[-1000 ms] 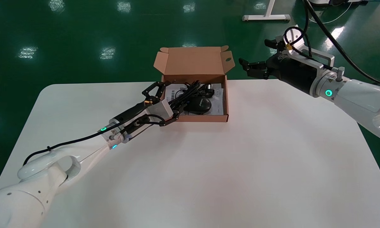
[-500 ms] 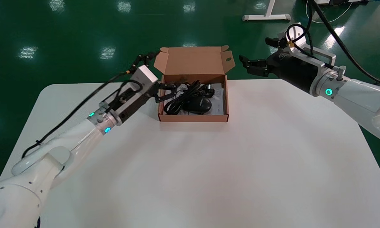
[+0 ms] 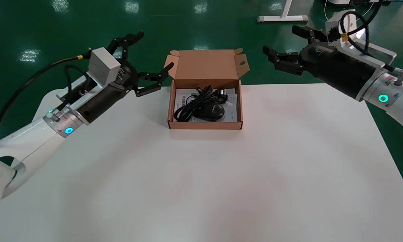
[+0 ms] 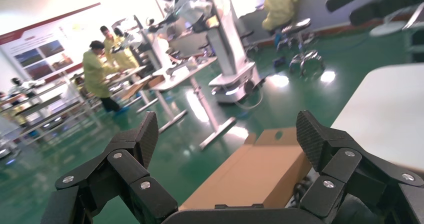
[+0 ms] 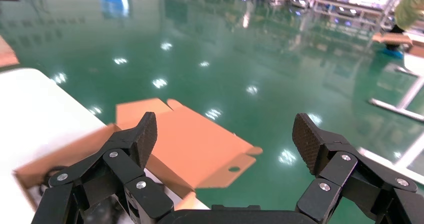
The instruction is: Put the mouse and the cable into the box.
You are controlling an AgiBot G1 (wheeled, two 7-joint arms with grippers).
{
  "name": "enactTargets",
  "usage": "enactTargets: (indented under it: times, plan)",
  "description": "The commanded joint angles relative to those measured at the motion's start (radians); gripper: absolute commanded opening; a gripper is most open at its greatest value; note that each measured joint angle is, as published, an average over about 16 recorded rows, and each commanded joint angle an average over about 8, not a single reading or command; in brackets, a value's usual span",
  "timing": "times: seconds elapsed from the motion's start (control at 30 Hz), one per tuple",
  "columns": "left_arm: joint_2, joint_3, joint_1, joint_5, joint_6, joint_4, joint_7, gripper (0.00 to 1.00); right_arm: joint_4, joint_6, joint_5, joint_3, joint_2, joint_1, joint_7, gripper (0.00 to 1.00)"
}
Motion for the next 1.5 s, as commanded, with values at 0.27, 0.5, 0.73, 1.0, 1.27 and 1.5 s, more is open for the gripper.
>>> enactTargets:
  times: [0.27, 0.5, 0.73, 1.0, 1.27, 1.5]
  plan:
    - [-0.113, 0.028, 0.043, -0.024, 0.079, -0.175, -0.23, 1.0, 0.201, -0.088, 0.052, -0.002, 0.09, -0.087, 0.121, 1.0]
    - [-0.196, 0.048, 0.074, -0.042, 0.137, -0.304, -0.401, 1.0, 0.351, -0.153, 0.091, -0.003, 0.157, -0.152, 0.21, 1.0]
    - [-0.277, 0.068, 0.105, -0.059, 0.193, -0.43, -0.567, 1.0, 0.496, -0.216, 0.129, -0.004, 0.222, -0.214, 0.297, 1.0]
    - [-0.371, 0.091, 0.14, -0.079, 0.258, -0.574, -0.757, 1.0, 0.663, -0.288, 0.173, -0.006, 0.296, -0.286, 0.397, 1.0]
    - [-0.463, 0.113, 0.175, -0.099, 0.322, -0.717, -0.945, 1.0, 0.828, -0.36, 0.216, -0.008, 0.37, -0.358, 0.496, 1.0]
    - [-0.508, 0.123, 0.191, -0.108, 0.355, -0.793, -1.04, 1.0, 0.935, -0.408, 0.244, -0.009, 0.418, -0.404, 0.557, 1.0]
